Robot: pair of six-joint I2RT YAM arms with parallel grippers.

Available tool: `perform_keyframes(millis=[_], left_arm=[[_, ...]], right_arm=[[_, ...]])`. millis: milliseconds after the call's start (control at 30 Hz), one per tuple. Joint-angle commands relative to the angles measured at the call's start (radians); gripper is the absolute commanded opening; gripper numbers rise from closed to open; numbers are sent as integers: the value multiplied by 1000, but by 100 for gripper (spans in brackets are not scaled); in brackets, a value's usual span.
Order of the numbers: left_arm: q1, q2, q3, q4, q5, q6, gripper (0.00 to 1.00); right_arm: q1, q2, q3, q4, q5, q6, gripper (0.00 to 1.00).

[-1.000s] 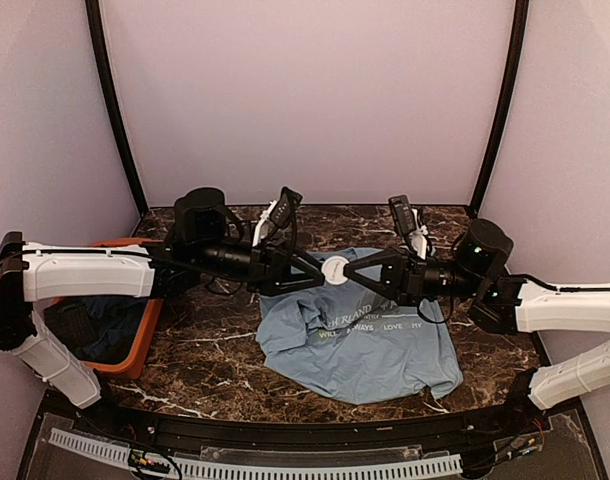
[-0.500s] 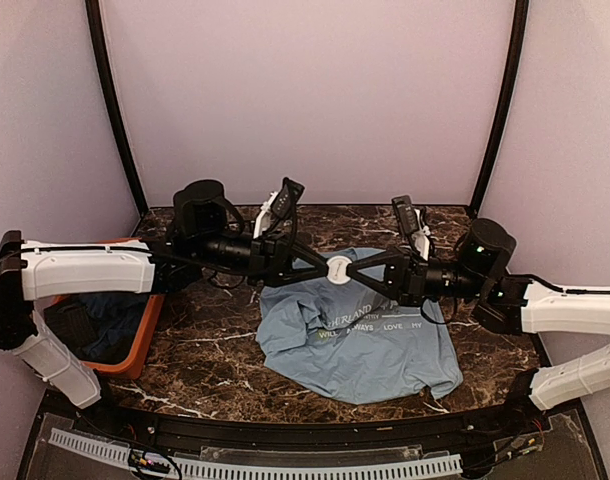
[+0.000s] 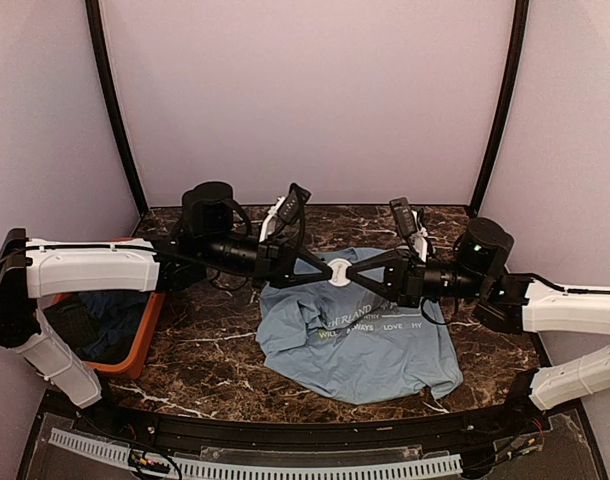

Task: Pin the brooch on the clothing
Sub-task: Pass from the right arm to the left, then pass from the left arm to the right

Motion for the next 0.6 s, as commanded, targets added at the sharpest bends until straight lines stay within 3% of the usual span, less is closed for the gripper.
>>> perform_keyframes(millis=[0, 133, 267, 367, 567], left_arm=[[-7, 5, 36, -76, -1, 51, 1], [-6, -15, 35, -150, -5, 112, 1], [-6, -43, 31, -234, -20, 174, 1], [-5, -61, 41, -294, -38, 220, 1], [-5, -71, 103, -476, -43, 298, 1]], right_arm=[[-4, -12, 71, -139, -8, -75, 12], [-4, -27, 147, -309, 0, -172, 31], [-7, -35, 215, -446, -15, -255, 64], [-10, -24, 273, -535, -49, -311, 74], [-14, 53, 385, -730, -115, -390, 80]])
